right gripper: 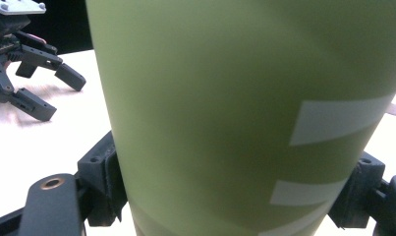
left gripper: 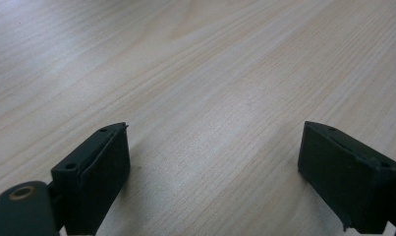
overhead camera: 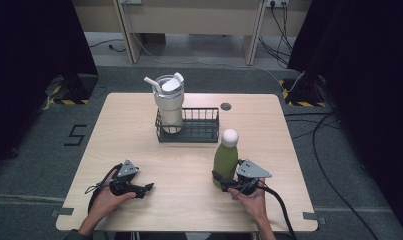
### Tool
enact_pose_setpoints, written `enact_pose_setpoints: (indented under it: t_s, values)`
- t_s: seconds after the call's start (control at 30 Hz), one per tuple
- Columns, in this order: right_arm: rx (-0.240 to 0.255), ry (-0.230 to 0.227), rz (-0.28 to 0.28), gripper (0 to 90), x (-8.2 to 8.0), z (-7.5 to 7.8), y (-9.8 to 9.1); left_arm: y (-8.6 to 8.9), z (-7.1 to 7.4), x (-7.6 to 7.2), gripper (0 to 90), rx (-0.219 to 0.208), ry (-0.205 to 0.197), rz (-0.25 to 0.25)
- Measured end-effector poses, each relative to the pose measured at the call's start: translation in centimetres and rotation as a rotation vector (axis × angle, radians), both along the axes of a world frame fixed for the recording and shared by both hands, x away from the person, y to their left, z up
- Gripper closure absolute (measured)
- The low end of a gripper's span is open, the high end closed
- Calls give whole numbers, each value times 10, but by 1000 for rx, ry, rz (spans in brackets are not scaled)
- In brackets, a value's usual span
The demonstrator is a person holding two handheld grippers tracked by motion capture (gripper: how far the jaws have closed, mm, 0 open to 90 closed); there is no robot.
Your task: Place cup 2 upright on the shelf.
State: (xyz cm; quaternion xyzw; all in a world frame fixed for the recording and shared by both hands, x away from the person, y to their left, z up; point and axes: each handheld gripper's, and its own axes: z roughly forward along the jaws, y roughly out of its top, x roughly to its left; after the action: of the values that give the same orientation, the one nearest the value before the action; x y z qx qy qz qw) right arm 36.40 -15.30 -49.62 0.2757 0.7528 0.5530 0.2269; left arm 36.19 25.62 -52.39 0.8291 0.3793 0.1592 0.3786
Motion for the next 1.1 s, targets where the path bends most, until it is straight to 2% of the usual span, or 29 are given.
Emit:
enact_pose_setpoints:
  t_s: [0.13, 0.3, 0.4, 0.53, 0.63, 1.1]
  values:
    - [-18, -24, 3, 209, -2, 1, 2, 0, 0, 0, 115, 0, 0, 0]
    - [-24, -9, -6, 209, -3, 3, 4, 0, 0, 0, 115, 0, 0, 0]
    - [-26, -16, -12, 210, -3, 5, 3, 0, 0, 0, 115, 0, 0, 0]
    - [1, -12, -10, 210, -4, 11, 2, 0, 0, 0, 115, 0, 0, 0]
    - [-18, -36, -21, 210, -3, 17, 2, 0, 0, 0, 115, 0, 0, 0]
    - [-9, -47, -46, 210, 8, 41, 3, 0, 0, 0, 115, -1, 0, 0]
